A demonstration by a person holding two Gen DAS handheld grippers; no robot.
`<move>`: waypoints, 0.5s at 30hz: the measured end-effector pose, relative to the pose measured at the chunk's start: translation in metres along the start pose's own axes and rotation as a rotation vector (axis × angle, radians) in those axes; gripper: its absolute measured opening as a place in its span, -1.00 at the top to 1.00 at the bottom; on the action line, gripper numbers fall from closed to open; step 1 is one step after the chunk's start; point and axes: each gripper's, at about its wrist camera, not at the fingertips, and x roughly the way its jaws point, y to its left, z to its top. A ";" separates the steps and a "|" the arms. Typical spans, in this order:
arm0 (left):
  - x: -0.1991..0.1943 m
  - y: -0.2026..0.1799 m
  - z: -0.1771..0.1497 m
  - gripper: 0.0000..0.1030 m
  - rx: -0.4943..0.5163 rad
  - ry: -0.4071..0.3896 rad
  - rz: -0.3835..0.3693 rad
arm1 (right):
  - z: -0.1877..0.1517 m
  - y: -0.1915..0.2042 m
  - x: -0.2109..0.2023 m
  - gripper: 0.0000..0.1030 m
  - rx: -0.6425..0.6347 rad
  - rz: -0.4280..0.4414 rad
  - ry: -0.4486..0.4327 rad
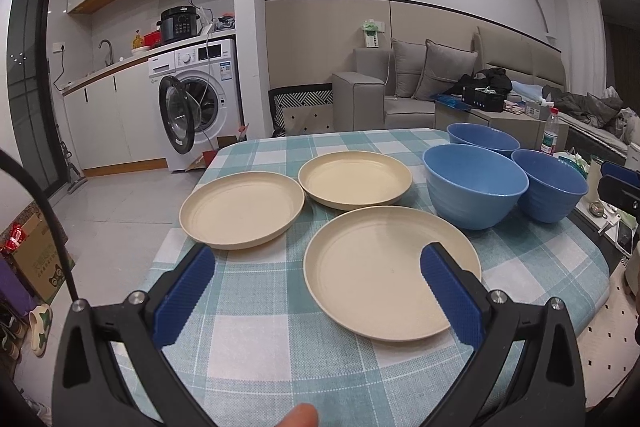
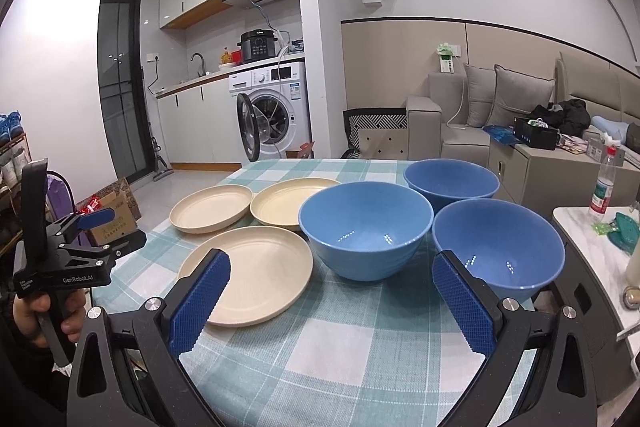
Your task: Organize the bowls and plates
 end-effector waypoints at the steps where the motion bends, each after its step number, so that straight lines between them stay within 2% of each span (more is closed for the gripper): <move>1: 0.001 0.001 0.001 -1.00 0.001 0.000 0.002 | 0.001 0.000 0.001 -1.00 -0.001 0.001 0.000; 8: 0.008 0.013 0.010 -1.00 -0.037 0.017 -0.008 | 0.013 -0.002 0.013 -1.00 -0.003 0.005 0.011; 15: 0.008 0.022 0.017 -1.00 -0.050 -0.007 0.018 | 0.025 -0.004 0.021 -1.00 -0.006 0.007 0.017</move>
